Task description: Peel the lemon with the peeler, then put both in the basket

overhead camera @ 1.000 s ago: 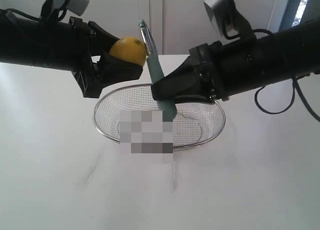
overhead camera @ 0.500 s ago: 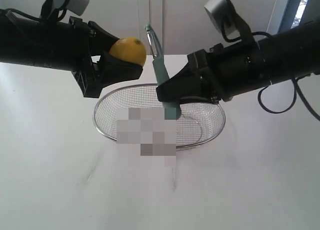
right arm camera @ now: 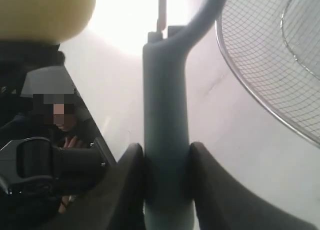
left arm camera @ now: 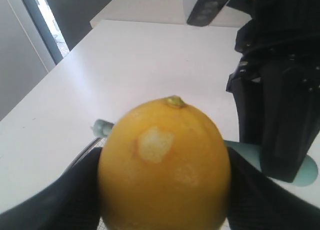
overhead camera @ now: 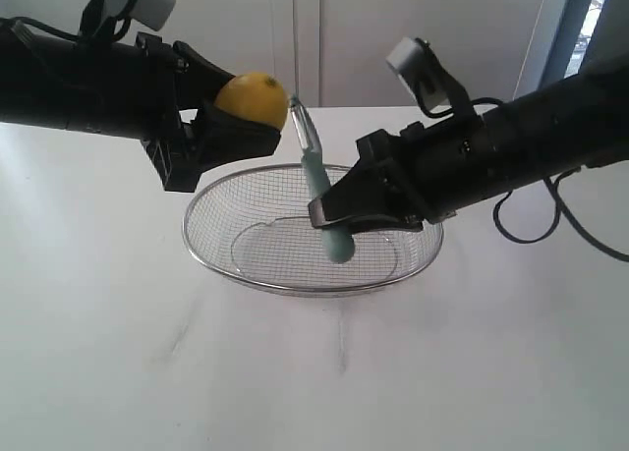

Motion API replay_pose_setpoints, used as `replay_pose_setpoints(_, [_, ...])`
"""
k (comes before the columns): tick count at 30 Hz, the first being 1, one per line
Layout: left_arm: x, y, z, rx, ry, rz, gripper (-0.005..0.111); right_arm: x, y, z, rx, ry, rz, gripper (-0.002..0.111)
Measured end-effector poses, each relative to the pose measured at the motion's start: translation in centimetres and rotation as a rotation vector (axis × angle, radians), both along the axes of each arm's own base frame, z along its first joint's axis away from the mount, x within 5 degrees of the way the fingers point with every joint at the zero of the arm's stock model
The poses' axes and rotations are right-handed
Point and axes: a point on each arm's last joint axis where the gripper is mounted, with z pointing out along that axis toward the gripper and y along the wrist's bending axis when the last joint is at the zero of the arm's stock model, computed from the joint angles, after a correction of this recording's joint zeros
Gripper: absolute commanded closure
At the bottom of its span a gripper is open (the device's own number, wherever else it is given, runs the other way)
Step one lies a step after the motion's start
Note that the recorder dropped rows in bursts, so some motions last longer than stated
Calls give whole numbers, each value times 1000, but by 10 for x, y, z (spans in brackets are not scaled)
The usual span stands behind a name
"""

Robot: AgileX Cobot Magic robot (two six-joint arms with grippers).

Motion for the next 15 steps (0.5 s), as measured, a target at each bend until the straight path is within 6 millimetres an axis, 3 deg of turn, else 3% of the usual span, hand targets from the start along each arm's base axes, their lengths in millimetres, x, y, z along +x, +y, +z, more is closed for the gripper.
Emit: replay_pose_setpoints(15, [0,0,0,0,0,0,107,-3,6,-1,112,51,81,108])
